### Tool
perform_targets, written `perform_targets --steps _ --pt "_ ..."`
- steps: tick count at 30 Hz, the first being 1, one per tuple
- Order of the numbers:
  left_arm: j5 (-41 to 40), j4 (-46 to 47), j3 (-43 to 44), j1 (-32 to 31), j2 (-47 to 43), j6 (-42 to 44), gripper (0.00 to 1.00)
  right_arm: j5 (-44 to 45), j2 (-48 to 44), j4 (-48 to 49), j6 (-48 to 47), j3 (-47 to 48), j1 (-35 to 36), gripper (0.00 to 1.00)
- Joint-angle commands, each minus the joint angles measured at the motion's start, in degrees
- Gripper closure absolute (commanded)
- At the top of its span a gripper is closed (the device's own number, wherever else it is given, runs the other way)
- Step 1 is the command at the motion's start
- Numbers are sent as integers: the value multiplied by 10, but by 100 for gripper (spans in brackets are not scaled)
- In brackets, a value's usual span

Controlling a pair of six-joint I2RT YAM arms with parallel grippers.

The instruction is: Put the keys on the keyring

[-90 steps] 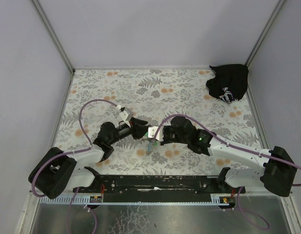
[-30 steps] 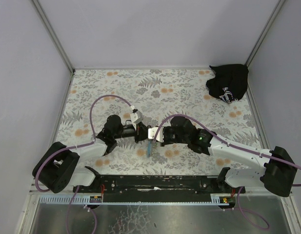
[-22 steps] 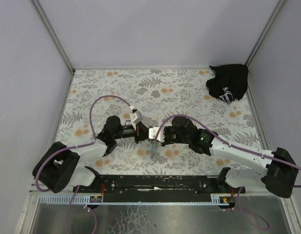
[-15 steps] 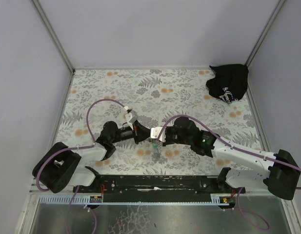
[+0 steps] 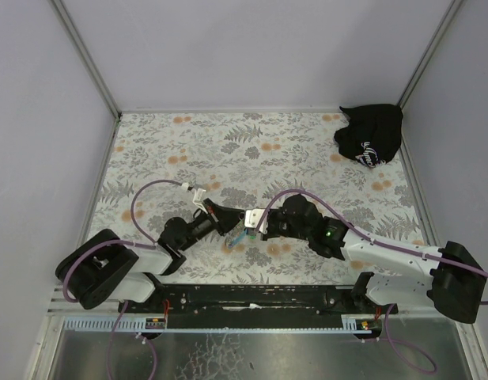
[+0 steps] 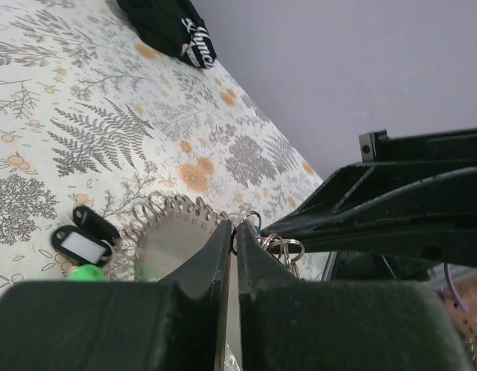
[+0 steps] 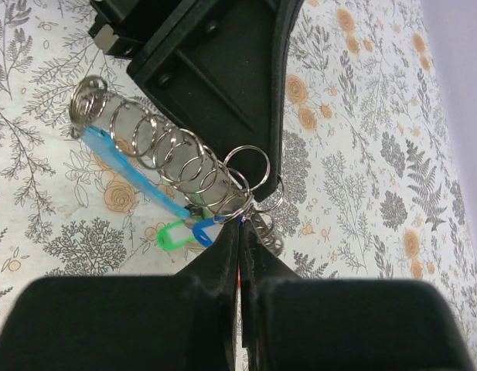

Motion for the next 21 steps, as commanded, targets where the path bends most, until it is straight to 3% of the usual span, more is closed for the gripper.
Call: perform_targets --steps 1,10,21 --pt "-142 151 -3 -11 26 -56 100 -23 6 30 24 -10 18 100" --pt "-140 155 -11 -37 38 -37 99 40 0 30 -11 7 19 100" --pt "-80 122 -36 -23 12 47 76 43 -12 -30 -50 57 18 100"
